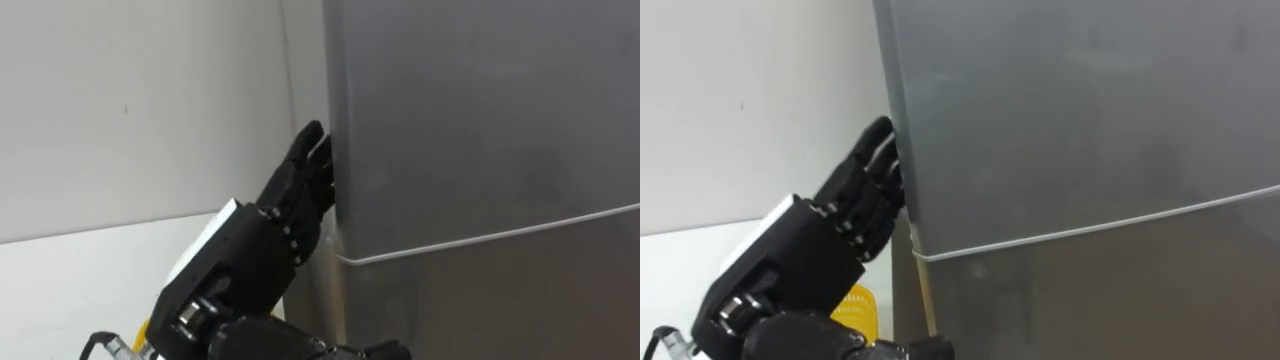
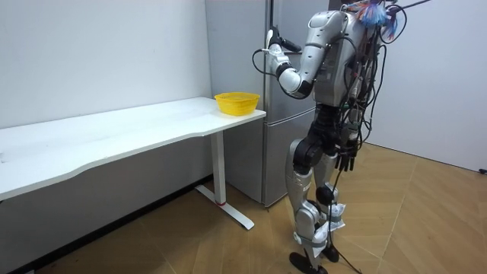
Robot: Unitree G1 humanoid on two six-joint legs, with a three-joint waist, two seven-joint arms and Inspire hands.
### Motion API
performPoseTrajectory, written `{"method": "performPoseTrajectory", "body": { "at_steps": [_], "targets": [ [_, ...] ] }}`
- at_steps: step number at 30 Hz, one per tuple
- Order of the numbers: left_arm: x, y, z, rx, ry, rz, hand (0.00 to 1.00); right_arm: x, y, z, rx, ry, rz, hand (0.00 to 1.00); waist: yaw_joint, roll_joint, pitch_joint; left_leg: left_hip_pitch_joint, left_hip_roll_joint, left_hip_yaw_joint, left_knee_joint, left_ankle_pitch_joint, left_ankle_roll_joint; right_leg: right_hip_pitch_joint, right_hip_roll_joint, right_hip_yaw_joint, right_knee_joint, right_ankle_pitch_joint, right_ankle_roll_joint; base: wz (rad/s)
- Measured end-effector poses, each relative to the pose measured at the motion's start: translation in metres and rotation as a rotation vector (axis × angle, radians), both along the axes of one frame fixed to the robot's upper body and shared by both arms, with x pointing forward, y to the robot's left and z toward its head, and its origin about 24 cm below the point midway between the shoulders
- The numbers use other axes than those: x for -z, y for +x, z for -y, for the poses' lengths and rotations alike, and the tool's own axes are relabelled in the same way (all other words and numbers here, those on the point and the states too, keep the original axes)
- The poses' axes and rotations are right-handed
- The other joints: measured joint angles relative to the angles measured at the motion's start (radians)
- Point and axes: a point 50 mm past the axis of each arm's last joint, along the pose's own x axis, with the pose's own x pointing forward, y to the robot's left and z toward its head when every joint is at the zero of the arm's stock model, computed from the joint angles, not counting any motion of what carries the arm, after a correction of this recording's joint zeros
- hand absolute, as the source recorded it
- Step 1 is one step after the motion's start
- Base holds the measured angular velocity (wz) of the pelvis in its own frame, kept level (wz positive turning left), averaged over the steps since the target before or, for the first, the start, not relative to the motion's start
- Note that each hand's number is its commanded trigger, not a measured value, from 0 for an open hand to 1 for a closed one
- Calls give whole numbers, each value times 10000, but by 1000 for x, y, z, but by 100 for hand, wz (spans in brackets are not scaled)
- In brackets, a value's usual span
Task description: Retrieve from the upper fridge
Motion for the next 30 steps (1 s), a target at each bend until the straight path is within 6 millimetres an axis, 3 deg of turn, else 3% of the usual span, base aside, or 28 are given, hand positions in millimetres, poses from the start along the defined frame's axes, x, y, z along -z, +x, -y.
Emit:
{"method": "performPoseTrajectory", "body": {
  "at_steps": [12,13,14,15,21,23,24,25,26,30],
  "targets": [
    [1,0,0,121,115,-121,0,0,1,0,-109,253,-209,0,-33,-21,-24,15,-10,5,4,0,0,107,-17,-40,3,4,5,0],
    [2,1,0,110,124,-156,55,0,2,0,-172,252,-204,0,-31,-12,-30,16,-10,5,5,0,0,105,-17,-39,7,4,5,0],
    [3,1,0,105,129,-179,89,0,2,0,-187,249,-193,0,-31,-4,-35,16,-10,5,5,0,0,107,-18,-40,6,4,6,0],
    [3,1,0,100,140,-206,100,0,3,0,-199,247,-176,0,-32,5,-41,18,-10,5,5,0,0,110,-18,-40,5,4,6,0],
    [3,4,-6,-340,103,-269,100,0,2,0,-192,252,-200,0,24,32,-53,27,-11,0,16,0,1,92,-16,-41,2,3,6,0],
    [3,5,-11,-628,28,-289,47,0,2,0,-195,255,-207,0,26,32,-53,23,-12,-1,16,0,1,96,-17,-40,2,3,6,0],
    [3,6,-12,-743,10,-279,37,0,1,0,-203,251,-223,0,26,33,-53,19,-14,-1,16,0,1,107,-17,-36,2,4,6,0],
    [2,6,-13,-761,-5,-280,5,0,1,0,-207,246,-246,0,25,37,-53,20,-15,-2,15,0,1,121,-18,-35,1,4,7,0],
    [2,6,-13,-763,-13,-281,0,0,1,0,-202,242,-262,0,22,38,-53,20,-15,-2,15,0,1,124,-19,-36,-1,4,8,0],
    [3,5,-10,-537,-103,-320,0,0,1,0,-194,218,-332,0,10,43,-53,24,-16,-2,17,0,1,140,-25,-71,-9,4,8,0]
  ]
}}
